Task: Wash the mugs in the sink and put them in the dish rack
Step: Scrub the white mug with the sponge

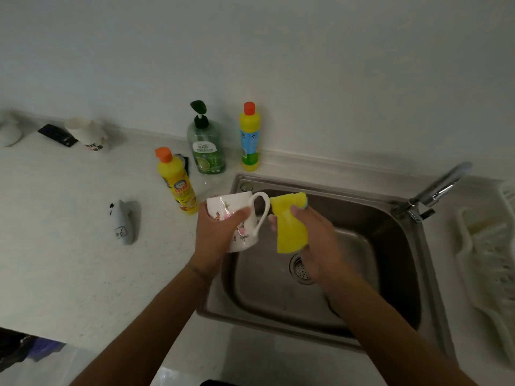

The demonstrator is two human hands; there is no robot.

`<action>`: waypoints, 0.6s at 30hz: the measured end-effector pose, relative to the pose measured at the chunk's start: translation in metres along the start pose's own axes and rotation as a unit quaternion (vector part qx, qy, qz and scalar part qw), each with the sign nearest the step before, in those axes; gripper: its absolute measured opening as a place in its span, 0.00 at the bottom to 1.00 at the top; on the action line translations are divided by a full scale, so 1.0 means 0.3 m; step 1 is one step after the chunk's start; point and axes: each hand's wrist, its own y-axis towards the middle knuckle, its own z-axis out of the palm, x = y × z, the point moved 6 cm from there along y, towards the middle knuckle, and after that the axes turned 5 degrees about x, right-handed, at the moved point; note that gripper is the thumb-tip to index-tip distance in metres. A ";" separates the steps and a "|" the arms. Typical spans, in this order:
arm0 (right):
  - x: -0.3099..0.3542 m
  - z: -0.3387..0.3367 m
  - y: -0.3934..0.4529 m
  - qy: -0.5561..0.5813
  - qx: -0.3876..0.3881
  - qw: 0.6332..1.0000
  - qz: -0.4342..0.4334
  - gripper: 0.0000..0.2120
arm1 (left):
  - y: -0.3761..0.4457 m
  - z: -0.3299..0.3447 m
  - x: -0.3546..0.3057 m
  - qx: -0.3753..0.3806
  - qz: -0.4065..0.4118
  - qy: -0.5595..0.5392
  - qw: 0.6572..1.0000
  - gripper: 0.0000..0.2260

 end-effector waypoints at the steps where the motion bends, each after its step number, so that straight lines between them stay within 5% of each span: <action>1: -0.036 0.038 0.005 0.007 -0.002 0.999 0.033 0.12 | 0.004 -0.048 0.004 -0.009 0.007 0.001 1.000 0.30; 4: -0.182 0.126 0.059 -0.007 -0.038 0.991 0.126 0.15 | 0.014 -0.206 0.024 -0.044 0.006 -0.006 0.999 0.32; 7: -0.311 0.197 0.145 -0.097 -0.073 0.982 0.143 0.40 | 0.017 -0.357 0.056 -0.085 -0.011 -0.026 0.996 0.37; 8: -0.341 0.227 0.168 -0.115 -0.073 0.981 0.141 0.37 | 0.016 -0.401 0.067 -0.096 -0.018 -0.027 0.995 0.38; 11: -0.393 0.312 0.212 -0.174 -0.075 0.974 0.122 0.07 | 0.022 -0.517 0.100 -0.120 -0.029 -0.029 0.992 0.37; 18: -0.580 0.406 0.353 -0.316 -0.053 0.941 0.106 0.13 | 0.030 -0.687 0.169 -0.169 -0.055 -0.024 0.984 0.40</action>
